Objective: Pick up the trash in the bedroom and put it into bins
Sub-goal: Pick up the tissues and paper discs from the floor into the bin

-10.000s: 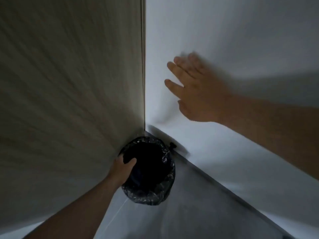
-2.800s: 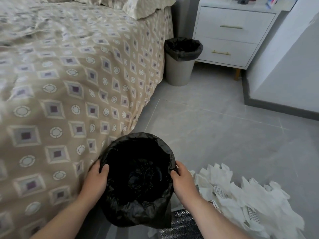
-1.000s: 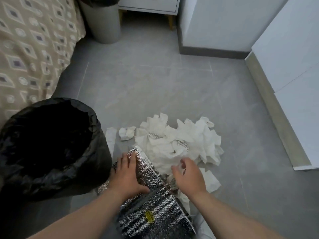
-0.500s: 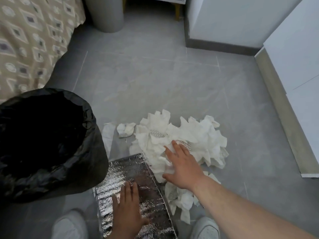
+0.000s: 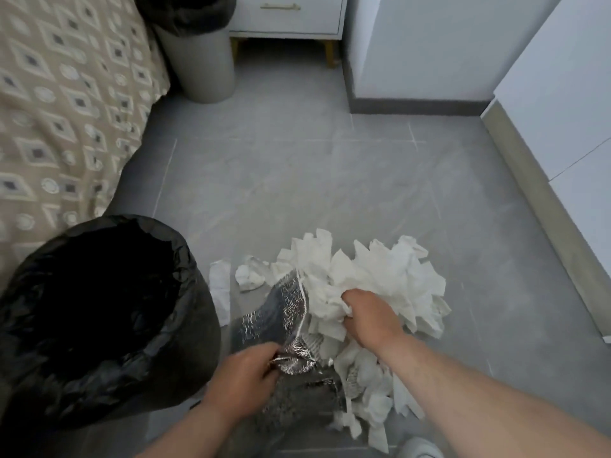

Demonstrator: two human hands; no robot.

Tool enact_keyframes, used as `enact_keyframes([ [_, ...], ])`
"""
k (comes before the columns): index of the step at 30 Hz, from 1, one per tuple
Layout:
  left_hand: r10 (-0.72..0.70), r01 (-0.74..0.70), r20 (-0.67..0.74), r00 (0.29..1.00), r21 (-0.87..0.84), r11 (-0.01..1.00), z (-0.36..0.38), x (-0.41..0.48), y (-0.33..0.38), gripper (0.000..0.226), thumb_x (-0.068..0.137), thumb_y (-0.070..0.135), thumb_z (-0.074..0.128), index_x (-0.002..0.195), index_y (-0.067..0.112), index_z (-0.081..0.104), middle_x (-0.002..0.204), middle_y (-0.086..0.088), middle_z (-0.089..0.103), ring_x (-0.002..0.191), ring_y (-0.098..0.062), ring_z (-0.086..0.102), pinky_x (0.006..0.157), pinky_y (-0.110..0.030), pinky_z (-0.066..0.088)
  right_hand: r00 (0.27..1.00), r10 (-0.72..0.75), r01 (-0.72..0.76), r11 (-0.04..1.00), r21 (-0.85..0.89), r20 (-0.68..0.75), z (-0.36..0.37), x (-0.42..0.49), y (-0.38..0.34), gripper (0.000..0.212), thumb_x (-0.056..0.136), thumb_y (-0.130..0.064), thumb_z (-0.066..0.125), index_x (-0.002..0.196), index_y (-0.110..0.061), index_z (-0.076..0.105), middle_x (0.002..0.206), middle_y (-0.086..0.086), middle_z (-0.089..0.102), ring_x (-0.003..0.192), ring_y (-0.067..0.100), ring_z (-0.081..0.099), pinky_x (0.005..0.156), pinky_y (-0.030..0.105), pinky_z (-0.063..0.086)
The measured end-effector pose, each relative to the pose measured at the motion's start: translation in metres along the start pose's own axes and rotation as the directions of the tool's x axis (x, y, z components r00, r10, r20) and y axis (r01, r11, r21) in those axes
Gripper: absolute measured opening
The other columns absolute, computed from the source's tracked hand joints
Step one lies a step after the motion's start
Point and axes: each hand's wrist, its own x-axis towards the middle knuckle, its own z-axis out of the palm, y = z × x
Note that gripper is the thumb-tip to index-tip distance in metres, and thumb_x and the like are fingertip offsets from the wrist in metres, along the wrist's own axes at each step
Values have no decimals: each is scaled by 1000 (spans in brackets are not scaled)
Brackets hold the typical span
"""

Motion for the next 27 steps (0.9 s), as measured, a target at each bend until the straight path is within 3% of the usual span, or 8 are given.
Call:
enact_keyframes([
  [3, -13, 8, -69, 998, -74, 997, -42, 7, 20, 31, 81, 28, 61, 110, 35, 57, 96, 14, 68, 92, -11, 63, 76, -27, 50, 997, 73, -73, 997, 20, -7, -23, -5, -7, 13, 85, -8, 51, 84, -20, 46, 88, 1, 56, 90, 25, 57, 65, 28, 34],
  [6, -5, -4, -83, 997, -112, 994, -93, 8, 43, 43, 80, 28, 59, 120, 39, 48, 97, 12, 68, 90, -13, 64, 77, -29, 51, 989, 139, -137, 989, 58, -42, -44, -12, -13, 9, 86, -11, 51, 88, -20, 50, 95, 2, 63, 90, 24, 59, 67, 31, 43],
  [10, 41, -63, -111, 993, -198, 978, -169, 8, 67, 22, 81, 24, 64, 98, 37, 60, 86, 15, 64, 79, -4, 62, 73, -28, 50, 992, 92, -91, 996, 19, -81, -59, -26, -14, 12, 82, -11, 52, 83, -20, 44, 91, 10, 65, 90, 28, 62, 62, 29, 36],
  [13, 0, -43, -178, 984, -235, 971, -229, -4, 73, 15, 78, 18, 69, 77, 28, 59, 76, 9, 56, 61, 0, 54, 57, -17, 41, 993, 94, -94, 996, 12, -73, -64, -36, -20, 14, 80, -9, 53, 83, -20, 45, 81, 3, 58, 89, 28, 62, 63, 29, 38],
  [16, -118, 31, -211, 970, -375, 926, -281, -23, 62, 12, 80, 8, 68, 85, 14, 59, 66, -1, 57, 41, 1, 46, 42, -13, 38, 993, 91, -89, 995, 32, -78, -63, -42, -26, 12, 81, -10, 52, 88, -20, 51, 83, -2, 59, 87, 21, 62, 74, 26, 45],
  [19, -249, 51, -347, 904, -490, 870, -315, -39, 33, 13, 81, 5, 68, 88, 6, 58, 66, -9, 58, 47, -8, 50, 44, -18, 41, 996, 56, -52, 996, 66, -64, -64, -46, -36, 13, 83, -12, 55, 86, -25, 52, 83, -7, 59, 87, 16, 61, 74, 24, 44],
  [23, -456, 37, -497, 738, -644, 764, -326, -47, -23, 30, 75, 6, 74, 100, 12, 60, 83, -8, 67, 71, -23, 60, 67, -34, 47, 996, 70, -63, 993, 105, -60, -63, -43, -42, 18, 80, -8, 54, 73, -23, 46, 72, -12, 55, 75, 18, 59, 58, 21, 37],
  [27, -624, -3, -505, 596, -779, 627, -302, -46, -59, 23, 78, 3, 72, 83, 22, 60, 77, -2, 63, 66, -19, 57, 62, -31, 46, 990, 82, -64, 986, 153, -113, -64, -43, -46, 23, 80, -8, 56, 77, -29, 48, 74, -15, 55, 72, 12, 57, 56, 21, 37],
])
